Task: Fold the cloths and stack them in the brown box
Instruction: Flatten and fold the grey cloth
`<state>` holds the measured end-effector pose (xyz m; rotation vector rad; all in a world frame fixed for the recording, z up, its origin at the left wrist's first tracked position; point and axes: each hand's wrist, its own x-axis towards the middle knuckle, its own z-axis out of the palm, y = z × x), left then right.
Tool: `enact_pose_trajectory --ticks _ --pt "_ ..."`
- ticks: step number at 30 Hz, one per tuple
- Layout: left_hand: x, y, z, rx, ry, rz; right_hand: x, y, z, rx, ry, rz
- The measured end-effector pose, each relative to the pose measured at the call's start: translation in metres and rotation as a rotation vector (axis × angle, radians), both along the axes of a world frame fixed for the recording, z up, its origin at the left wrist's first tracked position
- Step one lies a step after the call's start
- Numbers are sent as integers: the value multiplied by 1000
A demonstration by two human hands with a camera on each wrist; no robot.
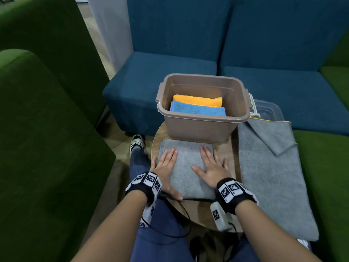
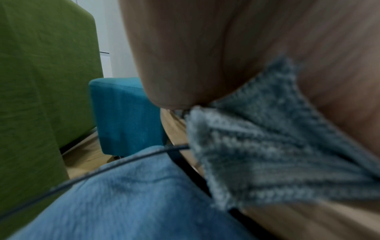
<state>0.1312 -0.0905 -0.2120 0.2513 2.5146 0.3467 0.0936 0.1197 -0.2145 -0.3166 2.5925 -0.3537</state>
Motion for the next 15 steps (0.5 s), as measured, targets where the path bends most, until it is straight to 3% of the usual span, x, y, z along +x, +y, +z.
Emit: enact_pose_trajectory --ticks 7,9,11,15 --pt "2 2 0 69 30 57 5 -5 11 98 -8 -6" --pt "2 2 1 29 22 46 -2 -17 21 181 71 15" --pt "0 3 3 3 7 35 -10 -31 28 140 161 57" --pt "0 2 3 16 21 28 -14 -36 18 20 -18 215"
